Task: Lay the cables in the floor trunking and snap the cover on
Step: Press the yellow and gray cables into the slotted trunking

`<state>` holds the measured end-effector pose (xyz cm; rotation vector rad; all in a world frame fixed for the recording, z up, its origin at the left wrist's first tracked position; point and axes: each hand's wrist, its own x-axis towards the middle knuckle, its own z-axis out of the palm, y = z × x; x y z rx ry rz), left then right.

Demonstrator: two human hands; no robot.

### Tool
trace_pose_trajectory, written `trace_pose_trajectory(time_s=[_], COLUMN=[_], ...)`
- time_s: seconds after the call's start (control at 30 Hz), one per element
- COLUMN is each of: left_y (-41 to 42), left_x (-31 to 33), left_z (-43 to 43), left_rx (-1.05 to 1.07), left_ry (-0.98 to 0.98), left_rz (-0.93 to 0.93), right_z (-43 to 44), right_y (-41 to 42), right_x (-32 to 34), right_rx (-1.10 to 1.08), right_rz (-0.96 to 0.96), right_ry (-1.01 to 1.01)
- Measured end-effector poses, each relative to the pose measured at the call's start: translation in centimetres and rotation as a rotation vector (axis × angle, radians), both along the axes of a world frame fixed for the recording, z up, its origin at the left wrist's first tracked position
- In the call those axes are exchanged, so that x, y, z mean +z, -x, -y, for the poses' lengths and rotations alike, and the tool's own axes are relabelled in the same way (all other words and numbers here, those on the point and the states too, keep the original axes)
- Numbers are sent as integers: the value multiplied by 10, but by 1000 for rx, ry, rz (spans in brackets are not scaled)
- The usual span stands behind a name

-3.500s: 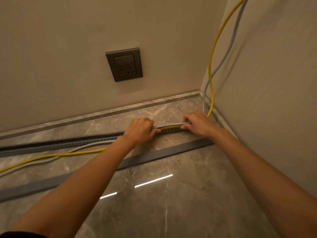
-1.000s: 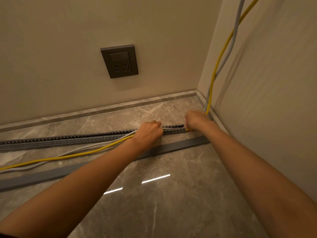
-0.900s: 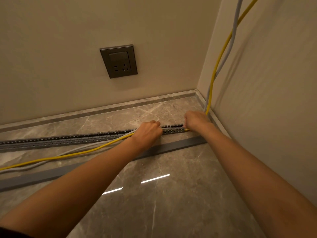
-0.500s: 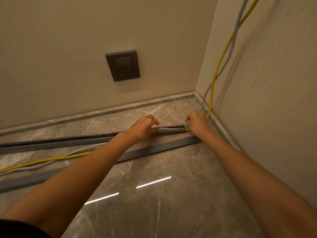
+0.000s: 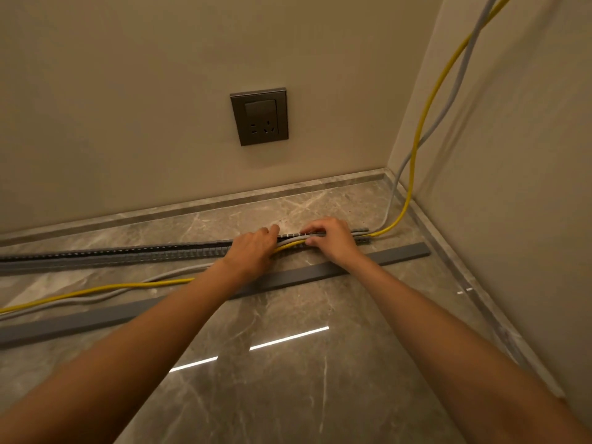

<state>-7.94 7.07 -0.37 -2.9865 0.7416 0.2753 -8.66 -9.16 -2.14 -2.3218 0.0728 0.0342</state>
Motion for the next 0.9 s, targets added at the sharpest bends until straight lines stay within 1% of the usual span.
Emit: trace_pose_trajectory(time_s=[0.13, 0.33, 0.4, 0.5, 0.57, 0.7, 0.8, 0.9], left_y=[-3, -18, -25, -34, -37, -32, -28, -29], left_x=[1, 11, 13, 15, 14, 2, -9, -15], left_z=[-11, -20, -25, -30, -31, -25, -22, -25], left_rx=[50, 158, 198, 203, 211, 287, 363, 355], left_ry=[69, 177, 219, 297, 378, 534, 674, 770], left_rz=[-43, -214, -219, -214, -215, -157, -188, -209], right_z=[0, -2, 0, 1, 1, 2, 6, 7], right_y=[-2, -6, -7, -10, -11, -11, -10, -10], right_x=[-4, -8, -8, -8, -8, -9, -4, -3], right_rx=[-65, -163, -165, -153, -146, -129, -105, -104], right_rz=[-9, -64, -103, -122, -123, -144, -170, -171], right_ry=[-123, -229, -250, -265, -268, -261, -281, -307])
